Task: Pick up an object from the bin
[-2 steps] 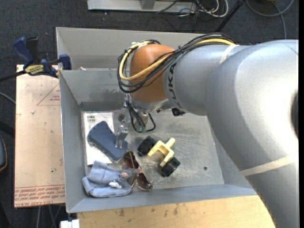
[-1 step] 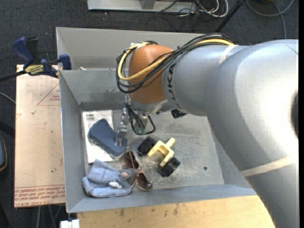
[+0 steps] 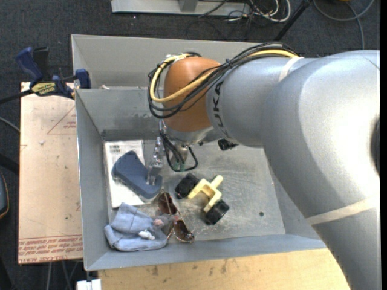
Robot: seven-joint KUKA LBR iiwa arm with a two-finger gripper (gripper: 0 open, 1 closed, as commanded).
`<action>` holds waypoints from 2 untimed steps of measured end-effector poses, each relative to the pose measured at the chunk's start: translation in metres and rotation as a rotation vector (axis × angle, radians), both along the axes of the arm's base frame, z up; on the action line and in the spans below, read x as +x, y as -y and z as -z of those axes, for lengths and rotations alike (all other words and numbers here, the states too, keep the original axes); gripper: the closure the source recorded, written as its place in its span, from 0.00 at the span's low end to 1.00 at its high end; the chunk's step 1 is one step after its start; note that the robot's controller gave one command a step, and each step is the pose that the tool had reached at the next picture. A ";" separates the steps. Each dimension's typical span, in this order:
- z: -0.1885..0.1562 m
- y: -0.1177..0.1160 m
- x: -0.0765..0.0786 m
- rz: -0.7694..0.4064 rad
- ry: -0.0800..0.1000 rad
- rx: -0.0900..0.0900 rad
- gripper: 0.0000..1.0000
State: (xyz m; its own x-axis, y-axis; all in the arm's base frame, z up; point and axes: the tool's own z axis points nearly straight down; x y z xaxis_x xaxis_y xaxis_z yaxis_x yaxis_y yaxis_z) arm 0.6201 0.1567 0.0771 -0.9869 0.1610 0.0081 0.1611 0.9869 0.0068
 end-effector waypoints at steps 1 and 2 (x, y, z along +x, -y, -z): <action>-0.011 0.004 -0.016 0.001 0.019 0.000 1.00; -0.014 0.011 -0.025 -0.027 0.014 -0.004 1.00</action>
Offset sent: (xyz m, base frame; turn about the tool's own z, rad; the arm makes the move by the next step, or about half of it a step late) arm -0.0260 -0.0128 0.0121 -0.0282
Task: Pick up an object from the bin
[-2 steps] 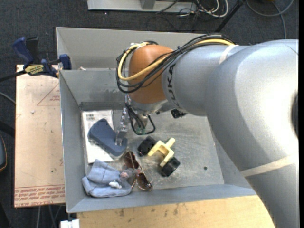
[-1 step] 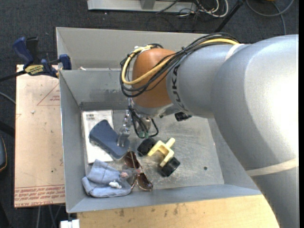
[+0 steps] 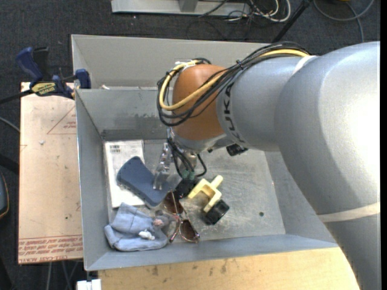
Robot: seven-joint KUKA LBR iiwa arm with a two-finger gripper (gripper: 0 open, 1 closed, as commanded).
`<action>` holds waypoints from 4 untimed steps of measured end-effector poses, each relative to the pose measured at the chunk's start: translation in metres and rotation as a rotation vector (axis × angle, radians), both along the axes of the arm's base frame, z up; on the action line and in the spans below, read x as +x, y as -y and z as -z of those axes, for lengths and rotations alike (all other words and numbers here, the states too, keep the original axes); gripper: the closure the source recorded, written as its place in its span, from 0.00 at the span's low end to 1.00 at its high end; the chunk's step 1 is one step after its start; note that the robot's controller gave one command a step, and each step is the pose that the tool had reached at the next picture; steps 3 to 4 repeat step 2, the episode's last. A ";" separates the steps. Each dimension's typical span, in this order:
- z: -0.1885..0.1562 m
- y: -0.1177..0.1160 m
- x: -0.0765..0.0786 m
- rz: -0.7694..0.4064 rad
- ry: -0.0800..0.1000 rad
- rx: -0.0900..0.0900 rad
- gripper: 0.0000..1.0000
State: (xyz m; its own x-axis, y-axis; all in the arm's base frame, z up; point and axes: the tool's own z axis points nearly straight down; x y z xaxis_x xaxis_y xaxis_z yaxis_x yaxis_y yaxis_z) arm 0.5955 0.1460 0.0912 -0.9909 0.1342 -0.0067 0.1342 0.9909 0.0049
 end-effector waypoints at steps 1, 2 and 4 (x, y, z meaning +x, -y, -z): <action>-0.196 0.009 0.013 0.022 0.001 -0.001 1.00; -0.193 0.009 0.013 0.023 -0.003 -0.003 1.00; -0.193 0.009 0.013 0.023 -0.003 -0.003 1.00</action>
Offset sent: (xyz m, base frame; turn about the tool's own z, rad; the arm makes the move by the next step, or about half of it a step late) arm 0.0000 0.0000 0.0000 0.0000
